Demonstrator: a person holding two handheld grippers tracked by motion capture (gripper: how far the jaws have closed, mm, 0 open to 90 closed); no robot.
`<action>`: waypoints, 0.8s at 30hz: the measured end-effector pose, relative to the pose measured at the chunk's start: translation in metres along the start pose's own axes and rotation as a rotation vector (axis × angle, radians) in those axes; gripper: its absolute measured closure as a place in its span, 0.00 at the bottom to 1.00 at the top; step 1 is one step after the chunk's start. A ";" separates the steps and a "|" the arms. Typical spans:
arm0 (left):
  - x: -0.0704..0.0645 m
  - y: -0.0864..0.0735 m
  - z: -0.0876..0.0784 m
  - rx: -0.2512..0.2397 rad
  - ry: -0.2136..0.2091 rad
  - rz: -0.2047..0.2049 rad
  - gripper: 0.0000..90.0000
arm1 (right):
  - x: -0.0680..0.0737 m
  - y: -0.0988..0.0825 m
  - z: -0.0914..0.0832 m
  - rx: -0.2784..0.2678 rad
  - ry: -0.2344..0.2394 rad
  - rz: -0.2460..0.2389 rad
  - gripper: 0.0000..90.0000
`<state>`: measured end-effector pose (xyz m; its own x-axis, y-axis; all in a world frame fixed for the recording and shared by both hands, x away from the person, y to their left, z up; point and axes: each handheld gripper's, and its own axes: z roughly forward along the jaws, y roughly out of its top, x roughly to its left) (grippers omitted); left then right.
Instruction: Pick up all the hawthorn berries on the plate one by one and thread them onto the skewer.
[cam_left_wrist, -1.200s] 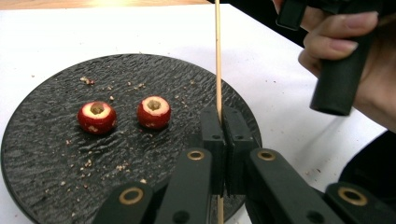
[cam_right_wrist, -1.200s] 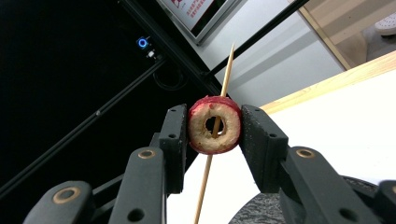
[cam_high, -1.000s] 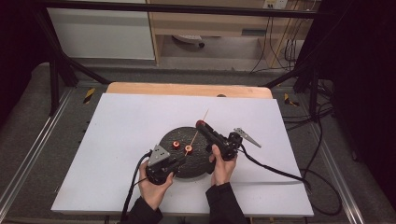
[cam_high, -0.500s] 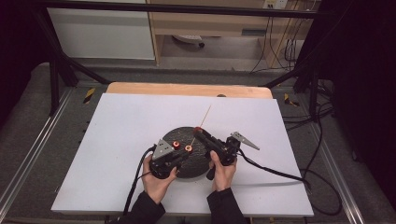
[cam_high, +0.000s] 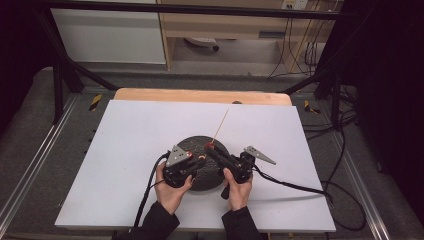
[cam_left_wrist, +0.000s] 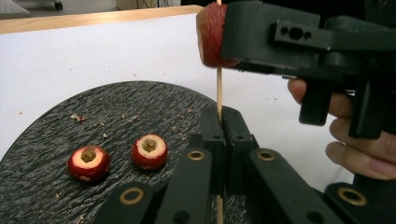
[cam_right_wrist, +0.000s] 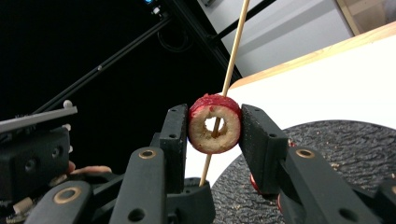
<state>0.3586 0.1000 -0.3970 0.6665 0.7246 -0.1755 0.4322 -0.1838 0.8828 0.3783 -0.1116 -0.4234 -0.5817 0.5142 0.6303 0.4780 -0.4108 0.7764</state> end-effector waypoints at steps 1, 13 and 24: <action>0.000 0.000 0.000 0.001 0.001 0.001 0.98 | 0.000 -0.001 0.000 0.002 -0.001 -0.003 0.71; 0.008 -0.008 -0.008 0.011 -0.010 0.014 0.98 | 0.000 0.002 -0.002 0.056 -0.014 -0.020 0.55; 0.033 -0.028 -0.036 0.061 0.009 0.027 0.98 | -0.011 0.023 -0.020 0.250 -0.105 -0.197 0.15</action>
<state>0.3463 0.1530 -0.4112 0.6729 0.7249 -0.1474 0.4507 -0.2437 0.8588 0.3822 -0.1417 -0.4124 -0.6143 0.6454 0.4541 0.5173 -0.1052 0.8493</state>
